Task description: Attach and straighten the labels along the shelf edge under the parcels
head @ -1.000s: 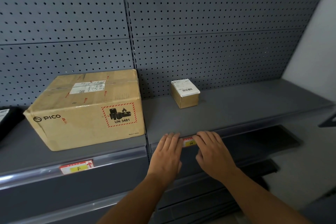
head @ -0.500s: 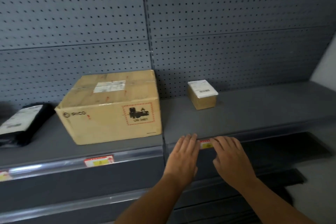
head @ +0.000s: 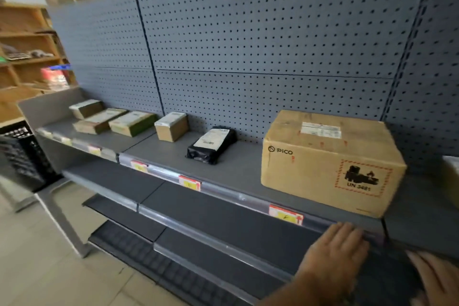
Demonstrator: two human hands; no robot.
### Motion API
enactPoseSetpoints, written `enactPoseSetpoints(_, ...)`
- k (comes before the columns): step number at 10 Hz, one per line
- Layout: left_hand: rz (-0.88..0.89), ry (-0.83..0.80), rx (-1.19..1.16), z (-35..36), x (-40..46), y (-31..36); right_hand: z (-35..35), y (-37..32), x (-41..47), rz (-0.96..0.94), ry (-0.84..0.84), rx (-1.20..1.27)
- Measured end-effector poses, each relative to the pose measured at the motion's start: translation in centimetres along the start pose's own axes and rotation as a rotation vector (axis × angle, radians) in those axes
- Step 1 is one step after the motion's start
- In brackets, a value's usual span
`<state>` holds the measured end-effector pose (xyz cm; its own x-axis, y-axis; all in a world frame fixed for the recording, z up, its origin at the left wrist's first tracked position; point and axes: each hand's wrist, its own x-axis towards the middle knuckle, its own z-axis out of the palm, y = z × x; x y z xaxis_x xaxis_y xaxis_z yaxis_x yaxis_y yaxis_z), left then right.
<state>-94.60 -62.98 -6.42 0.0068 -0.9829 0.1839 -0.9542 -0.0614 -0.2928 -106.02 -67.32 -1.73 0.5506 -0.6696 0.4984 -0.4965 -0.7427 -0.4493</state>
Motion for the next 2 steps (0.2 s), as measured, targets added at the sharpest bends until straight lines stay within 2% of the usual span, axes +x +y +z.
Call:
enactPoseSetpoints(1,-0.193,-0.021,-0.044,1.2,-5.6,-3.8,5.9,5.6,-0.2,-0.009,-0.151,-0.082)
enactPoseSetpoints(2,-0.339,0.026,-0.084,2.0,-11.7,-8.0,8.0,0.9,-2.4,-0.150,-0.380,-0.262)
